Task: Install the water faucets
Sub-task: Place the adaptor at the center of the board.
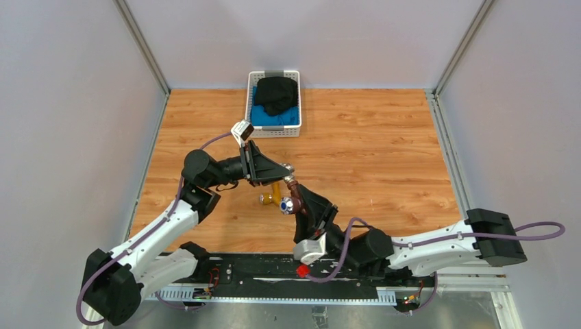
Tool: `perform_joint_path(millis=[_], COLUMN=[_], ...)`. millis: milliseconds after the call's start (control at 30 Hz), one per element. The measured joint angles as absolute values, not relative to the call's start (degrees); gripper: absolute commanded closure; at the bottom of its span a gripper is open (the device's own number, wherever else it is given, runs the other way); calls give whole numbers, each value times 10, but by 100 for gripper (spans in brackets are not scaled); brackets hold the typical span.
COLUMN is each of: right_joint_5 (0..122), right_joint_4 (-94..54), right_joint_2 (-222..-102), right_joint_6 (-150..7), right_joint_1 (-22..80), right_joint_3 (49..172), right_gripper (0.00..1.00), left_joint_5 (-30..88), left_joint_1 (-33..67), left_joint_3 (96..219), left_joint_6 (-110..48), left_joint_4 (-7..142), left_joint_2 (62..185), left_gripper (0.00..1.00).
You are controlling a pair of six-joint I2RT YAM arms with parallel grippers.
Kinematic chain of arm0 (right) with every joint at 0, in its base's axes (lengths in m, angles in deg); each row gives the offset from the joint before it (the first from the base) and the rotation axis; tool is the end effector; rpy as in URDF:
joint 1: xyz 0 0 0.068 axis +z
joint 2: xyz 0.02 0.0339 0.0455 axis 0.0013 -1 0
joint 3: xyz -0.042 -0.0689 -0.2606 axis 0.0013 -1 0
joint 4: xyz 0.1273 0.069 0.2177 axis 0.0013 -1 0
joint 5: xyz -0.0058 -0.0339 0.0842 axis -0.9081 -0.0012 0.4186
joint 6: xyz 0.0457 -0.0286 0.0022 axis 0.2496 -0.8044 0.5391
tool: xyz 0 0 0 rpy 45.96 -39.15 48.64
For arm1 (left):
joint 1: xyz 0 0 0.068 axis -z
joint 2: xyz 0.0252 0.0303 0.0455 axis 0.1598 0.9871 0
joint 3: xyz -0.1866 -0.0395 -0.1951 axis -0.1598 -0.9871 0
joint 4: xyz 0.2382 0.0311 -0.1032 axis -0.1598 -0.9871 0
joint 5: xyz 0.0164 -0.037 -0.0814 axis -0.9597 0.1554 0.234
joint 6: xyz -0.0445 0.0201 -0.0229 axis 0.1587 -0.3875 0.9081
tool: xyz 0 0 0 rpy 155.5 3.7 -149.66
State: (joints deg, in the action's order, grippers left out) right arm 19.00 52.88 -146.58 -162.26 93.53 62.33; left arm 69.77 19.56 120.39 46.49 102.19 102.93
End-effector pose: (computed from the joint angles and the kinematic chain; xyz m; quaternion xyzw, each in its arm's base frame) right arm 0.0060 0.2276 0.3069 -0.4433 0.2720 -0.0680 0.8514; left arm 0.1745 -0.1264 0.3283 0.0093 0.6393 -0.7519 0.1612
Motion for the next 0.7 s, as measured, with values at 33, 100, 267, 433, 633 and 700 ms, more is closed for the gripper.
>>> perform_joint_path(millis=[33, 100, 267, 433, 633, 700], right_joint_5=[194, 205, 228, 231, 234, 240], right_joint_4=[524, 518, 520, 548, 553, 531], right_joint_2=[-1452, -1427, -1400, -1410, -1402, -1384], right_joint_6=[-1576, -1488, -1292, -1149, -948, -863], right_joint_1=[933, 924, 892, 864, 816, 788], right_joint_3=[623, 623, 627, 633, 633, 633], right_gripper=[100, 100, 100, 100, 100, 100], left_joint_5=[696, 690, 675, 645, 600, 578], left_joint_1=[197, 199, 200, 200, 207, 208], left_joint_3=[1205, 1206, 1212, 1208, 1175, 1167], left_joint_6=[470, 479, 481, 476, 466, 466], left_joint_4=[1022, 1027, 1036, 1028, 1064, 1101], left_joint_2=[1029, 1025, 1012, 1004, 984, 976], left_gripper=[100, 100, 100, 100, 100, 100])
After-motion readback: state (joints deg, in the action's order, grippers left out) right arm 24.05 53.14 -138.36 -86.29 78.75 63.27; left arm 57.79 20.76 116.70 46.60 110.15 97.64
